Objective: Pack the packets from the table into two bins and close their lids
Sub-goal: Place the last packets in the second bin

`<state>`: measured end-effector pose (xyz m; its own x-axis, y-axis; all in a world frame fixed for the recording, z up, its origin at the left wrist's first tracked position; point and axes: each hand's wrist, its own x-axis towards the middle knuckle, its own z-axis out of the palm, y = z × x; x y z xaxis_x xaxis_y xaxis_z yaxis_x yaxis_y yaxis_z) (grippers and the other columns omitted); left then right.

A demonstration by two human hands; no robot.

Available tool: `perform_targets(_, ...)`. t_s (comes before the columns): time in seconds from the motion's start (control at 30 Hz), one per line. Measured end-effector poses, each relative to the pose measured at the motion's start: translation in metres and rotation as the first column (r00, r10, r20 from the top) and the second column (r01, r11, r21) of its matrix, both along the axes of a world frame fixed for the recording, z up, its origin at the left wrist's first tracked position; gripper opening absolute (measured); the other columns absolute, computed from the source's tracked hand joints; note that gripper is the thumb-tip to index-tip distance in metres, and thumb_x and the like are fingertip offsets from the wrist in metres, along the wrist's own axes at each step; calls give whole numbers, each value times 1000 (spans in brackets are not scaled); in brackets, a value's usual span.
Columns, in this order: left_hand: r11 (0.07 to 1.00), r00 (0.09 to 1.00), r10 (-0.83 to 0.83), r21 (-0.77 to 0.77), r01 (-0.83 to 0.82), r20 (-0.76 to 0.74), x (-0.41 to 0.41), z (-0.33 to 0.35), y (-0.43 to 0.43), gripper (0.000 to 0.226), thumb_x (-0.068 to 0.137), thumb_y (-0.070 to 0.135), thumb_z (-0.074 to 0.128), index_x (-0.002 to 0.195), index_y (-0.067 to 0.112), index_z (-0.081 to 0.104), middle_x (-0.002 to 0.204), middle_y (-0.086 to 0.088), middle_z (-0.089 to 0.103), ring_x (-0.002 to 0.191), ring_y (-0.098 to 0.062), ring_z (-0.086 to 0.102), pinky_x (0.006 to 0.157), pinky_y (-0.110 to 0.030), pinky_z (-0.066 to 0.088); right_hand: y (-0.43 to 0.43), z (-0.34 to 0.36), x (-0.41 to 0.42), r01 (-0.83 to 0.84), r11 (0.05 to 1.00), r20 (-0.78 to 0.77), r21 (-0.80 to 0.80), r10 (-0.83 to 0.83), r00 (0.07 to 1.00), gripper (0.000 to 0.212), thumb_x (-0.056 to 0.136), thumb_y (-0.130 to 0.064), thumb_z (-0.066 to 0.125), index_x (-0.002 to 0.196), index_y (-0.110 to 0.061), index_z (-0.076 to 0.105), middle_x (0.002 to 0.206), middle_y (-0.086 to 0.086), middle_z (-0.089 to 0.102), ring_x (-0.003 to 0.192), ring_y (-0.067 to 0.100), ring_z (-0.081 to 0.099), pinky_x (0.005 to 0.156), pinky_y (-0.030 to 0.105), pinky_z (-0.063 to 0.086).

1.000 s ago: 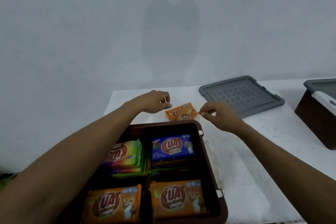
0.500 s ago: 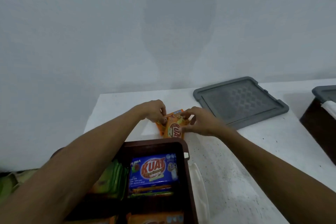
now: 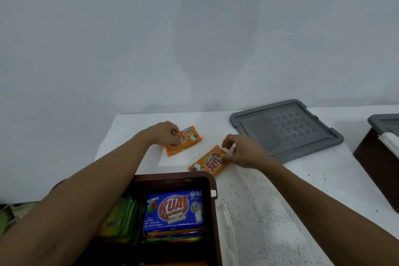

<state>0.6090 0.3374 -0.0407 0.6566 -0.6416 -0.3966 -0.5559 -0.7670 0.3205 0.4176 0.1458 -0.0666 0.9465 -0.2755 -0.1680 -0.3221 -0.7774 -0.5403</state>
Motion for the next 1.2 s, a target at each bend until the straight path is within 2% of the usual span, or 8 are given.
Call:
perform_targets(0.17, 992, 993, -95, 84, 90, 63, -8, -1, -8, 64, 76, 39, 79, 123, 13, 45, 116, -2, 55, 99, -19, 54, 85, -32, 48, 11, 6, 7, -225, 974, -157, -33, 218, 963, 74, 79, -44, 75, 142, -28, 42, 132, -1, 40, 115, 16, 47, 96, 27, 44)
perform_targets(0.47, 991, 999, -52, -123, 54, 16, -13, 35, 12, 22, 91, 28, 61, 104, 12, 52, 108, -8, 60, 91, -23, 59, 81, -37, 48, 16, 26, 13, -319, 942, -231, -100, 290, 929, 38, 81, -35, 74, 110, -22, 53, 106, -1, 59, 95, 18, 57, 80, 32, 50)
perform_targets(0.57, 961, 997, 24, -272, -45, -78, -18, 59, 34, 20, 93, 25, 58, 105, 9, 55, 102, -11, 64, 86, -23, 63, 81, -40, 53, 20, 42, 12, -214, 967, -111, -142, 199, 974, 22, 89, -34, 64, 97, -14, 60, 93, 0, 61, 88, 21, 59, 72, 34, 46)
perform_targets(0.73, 860, 984, 89, -486, -154, -154, -36, 99, 82, 13, 94, 27, 56, 97, 15, 59, 94, -8, 66, 75, -17, 62, 63, -27, 46, 46, 92, -1, -50, 991, 125, 121, 35, 992, 9, 90, -20, 64, 95, -13, 60, 84, -1, 62, 72, 13, 61, 57, 22, 45)
perform_targets(0.83, 812, 987, 40, -570, -124, -159, -54, 116, 120, 24, 96, 42, 53, 108, 23, 61, 96, -4, 69, 77, -16, 65, 64, -25, 49, 76, 123, -17, -6, 951, 239, 311, -72, 968, 16, 88, -19, 64, 104, -14, 62, 93, 6, 68, 76, 18, 67, 67, 31, 53)
perform_targets(1.0, 870, 964, -209, -481, 105, -167, -96, 118, 186, 22, 96, 41, 52, 106, 23, 59, 76, 10, 67, 64, -5, 58, 60, -18, 43, 138, 140, -60, -180, 949, 162, 261, 141, 977, 12, 90, -25, 65, 102, -24, 64, 93, 1, 72, 81, 17, 72, 66, 33, 59)
perform_targets(1.1, 888, 922, -353, -366, 277, -160, -116, 101, 210, 22, 96, 39, 52, 106, 21, 60, 69, 1, 58, 63, -14, 46, 63, -26, 38, 166, 130, -81, -328, 935, 57, 137, 323, 945, 11, 89, -26, 66, 100, -24, 66, 93, 2, 74, 82, 16, 72, 76, 43, 59)
perform_targets(1.2, 886, 896, -413, -300, 354, -162, -133, 87, 224, 19, 97, 36, 53, 108, 21, 60, 84, 2, 70, 74, -13, 64, 68, -26, 49, 184, 121, -98, -442, 895, -75, 66, 446, 892, 13, 90, -28, 65, 103, -27, 66, 100, -5, 71, 88, 8, 68, 81, 37, 58)
